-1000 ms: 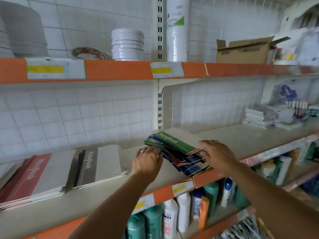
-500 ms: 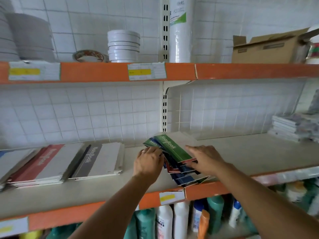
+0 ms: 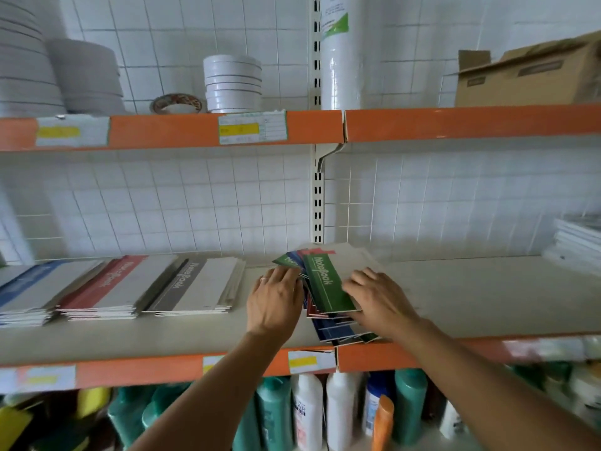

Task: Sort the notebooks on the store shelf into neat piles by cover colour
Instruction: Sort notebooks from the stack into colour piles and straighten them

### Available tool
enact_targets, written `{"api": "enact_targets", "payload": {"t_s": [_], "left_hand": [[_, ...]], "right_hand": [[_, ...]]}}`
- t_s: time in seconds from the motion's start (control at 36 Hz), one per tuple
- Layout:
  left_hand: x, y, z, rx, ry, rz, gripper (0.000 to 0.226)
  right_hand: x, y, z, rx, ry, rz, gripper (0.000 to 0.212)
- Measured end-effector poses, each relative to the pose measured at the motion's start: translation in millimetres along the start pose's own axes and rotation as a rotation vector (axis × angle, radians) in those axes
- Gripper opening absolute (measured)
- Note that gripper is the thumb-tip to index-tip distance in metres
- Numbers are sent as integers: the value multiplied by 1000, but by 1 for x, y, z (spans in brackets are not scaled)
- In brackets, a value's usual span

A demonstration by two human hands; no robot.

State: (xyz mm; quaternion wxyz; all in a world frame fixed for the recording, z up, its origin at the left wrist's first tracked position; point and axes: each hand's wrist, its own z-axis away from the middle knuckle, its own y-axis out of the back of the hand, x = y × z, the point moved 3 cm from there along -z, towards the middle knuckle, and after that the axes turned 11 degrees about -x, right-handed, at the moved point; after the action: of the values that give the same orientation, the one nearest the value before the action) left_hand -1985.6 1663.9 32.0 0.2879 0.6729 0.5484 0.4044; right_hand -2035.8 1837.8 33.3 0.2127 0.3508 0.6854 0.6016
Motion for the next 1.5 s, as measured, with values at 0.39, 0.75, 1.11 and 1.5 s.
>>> {"api": "enact_targets", "payload": {"t_s": [0.39, 0.75, 1.11, 1.5], "left_hand": [[42, -10, -22, 227, -173, 192, 20], [86, -52, -30, -521, -210, -100, 65], [83, -30, -19, -491, -165, -356, 66], [30, 33, 17, -305, -132, -324, 37]], "right_hand": [[23, 14, 3, -21, -146, -323, 39], [46, 34, 15, 120, -275, -110, 63], [54, 25, 32, -49, -257, 46, 86], [18, 40, 17, 18, -127, -21, 78]]}}
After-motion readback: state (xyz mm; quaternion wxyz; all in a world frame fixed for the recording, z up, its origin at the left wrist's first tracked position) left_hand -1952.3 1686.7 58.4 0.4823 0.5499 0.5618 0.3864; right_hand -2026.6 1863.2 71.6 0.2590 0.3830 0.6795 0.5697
